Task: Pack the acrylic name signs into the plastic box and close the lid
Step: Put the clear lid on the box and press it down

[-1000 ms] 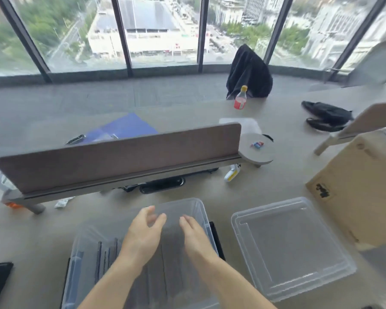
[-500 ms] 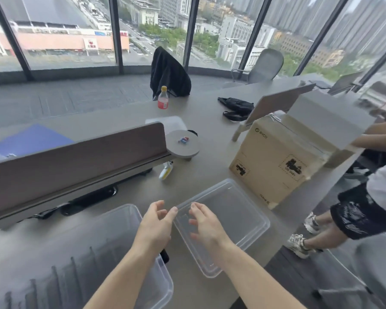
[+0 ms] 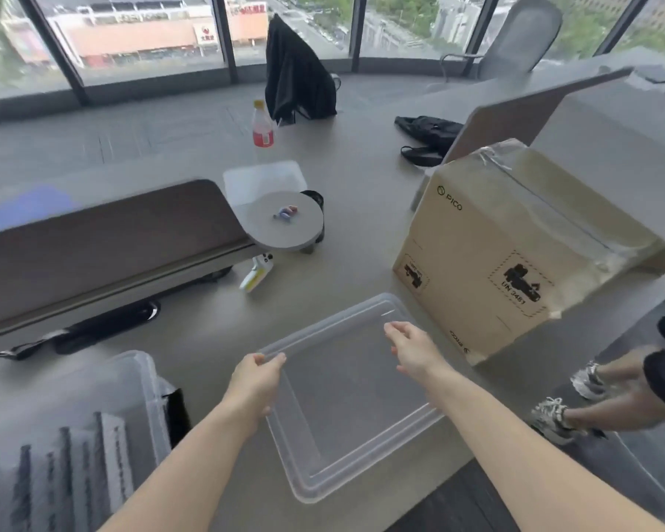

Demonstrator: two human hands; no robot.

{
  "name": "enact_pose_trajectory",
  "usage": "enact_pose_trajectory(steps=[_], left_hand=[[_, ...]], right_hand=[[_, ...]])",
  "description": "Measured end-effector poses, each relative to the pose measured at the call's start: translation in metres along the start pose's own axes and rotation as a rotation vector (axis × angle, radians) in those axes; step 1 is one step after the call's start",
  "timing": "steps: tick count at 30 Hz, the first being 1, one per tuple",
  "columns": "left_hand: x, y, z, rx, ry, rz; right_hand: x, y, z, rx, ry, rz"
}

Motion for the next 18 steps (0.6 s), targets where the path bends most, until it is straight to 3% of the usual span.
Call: enact_pose_trajectory(steps=[9, 18], left_hand=[[-0.026, -0.053, -0.076, 0.313, 0.044, 0.149], [-0.037, -0.085, -0.112, 0.247, 0.089, 0.267]], right_hand=[[0.046, -0.111, 0.052, -0.022, 0.327, 0.002], [0.053, -0.157, 0.108, -0.16, 0.564, -0.003]])
Point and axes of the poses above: each hand's wrist, its own y-axis away from the middle knuckle, its own x-axis out of the back of the hand, z = x × y, the point moved 7 cm from there along -y, towards the middle knuckle, and after that the axes turned 3 degrees about -z, right-handed, at the moved point
